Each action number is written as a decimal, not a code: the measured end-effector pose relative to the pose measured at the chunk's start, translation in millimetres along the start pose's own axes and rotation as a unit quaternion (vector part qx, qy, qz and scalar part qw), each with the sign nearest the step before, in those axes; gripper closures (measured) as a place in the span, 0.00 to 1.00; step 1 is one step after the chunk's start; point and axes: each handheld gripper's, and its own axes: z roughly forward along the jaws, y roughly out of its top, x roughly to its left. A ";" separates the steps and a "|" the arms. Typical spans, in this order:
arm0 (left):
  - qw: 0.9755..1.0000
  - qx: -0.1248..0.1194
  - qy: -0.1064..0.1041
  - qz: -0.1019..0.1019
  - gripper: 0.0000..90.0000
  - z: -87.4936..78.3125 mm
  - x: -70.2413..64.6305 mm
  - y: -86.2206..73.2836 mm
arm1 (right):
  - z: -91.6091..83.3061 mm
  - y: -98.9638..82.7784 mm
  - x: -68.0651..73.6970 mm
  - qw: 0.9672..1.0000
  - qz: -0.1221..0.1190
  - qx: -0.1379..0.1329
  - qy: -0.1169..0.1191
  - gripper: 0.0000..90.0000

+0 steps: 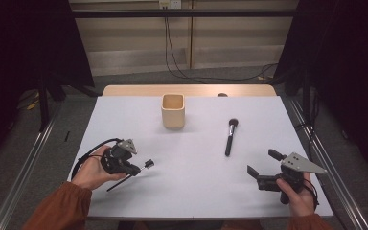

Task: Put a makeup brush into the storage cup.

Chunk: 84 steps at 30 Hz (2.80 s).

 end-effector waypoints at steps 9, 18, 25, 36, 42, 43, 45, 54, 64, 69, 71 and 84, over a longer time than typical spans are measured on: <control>0.995 -0.080 0.023 -0.062 0.95 -12.8 10.2 -3.1 | 0.1 0.0 -0.2 1.000 -0.004 0.001 0.001 0.01; 0.987 -0.124 0.048 -0.089 0.95 -19.3 14.2 -7.8 | 0.1 -0.2 -0.4 1.000 -0.001 0.000 -0.001 0.01; 0.975 -0.179 0.067 -0.111 0.95 -22.0 18.3 -20.6 | 0.4 -0.3 -0.8 1.000 -0.003 -0.001 -0.002 0.01; 0.958 -0.240 0.082 -0.134 0.95 -22.0 14.2 -26.2 | 0.9 -0.9 -0.2 1.000 0.004 -0.015 -0.006 0.01; 0.942 -0.300 0.093 -0.115 0.95 -22.2 9.1 -20.8 | 1.0 -1.1 -0.2 1.000 0.005 -0.017 -0.006 0.01; 0.940 -0.309 0.094 -0.111 0.95 -22.2 8.6 -20.5 | 0.9 -1.0 -0.2 1.000 0.005 -0.017 -0.006 0.01; 0.935 -0.324 0.094 -0.110 0.95 -23.1 7.9 -19.6 | 0.9 -1.0 0.0 1.000 0.005 -0.017 -0.007 0.01; 0.919 -0.369 0.106 -0.088 0.95 -29.5 3.2 -7.5 | 1.0 -0.7 0.4 1.000 0.005 -0.019 -0.006 0.01; 0.913 -0.384 0.108 -0.088 0.95 -26.6 5.6 12.1 | 0.9 -1.2 -0.2 1.000 0.010 -0.020 -0.006 0.00; 0.908 -0.396 0.107 -0.087 0.95 -25.6 8.4 22.2 | 0.9 -1.4 -0.1 1.000 0.012 -0.020 -0.008 0.00; 0.905 -0.402 0.106 -0.088 0.95 -26.5 10.9 25.9 | 0.8 -1.5 -0.1 1.000 0.011 -0.020 -0.008 0.00; 0.888 -0.434 0.115 -0.099 0.95 -30.8 24.6 52.8 | 1.9 -1.9 -1.2 1.000 0.013 -0.016 -0.012 0.00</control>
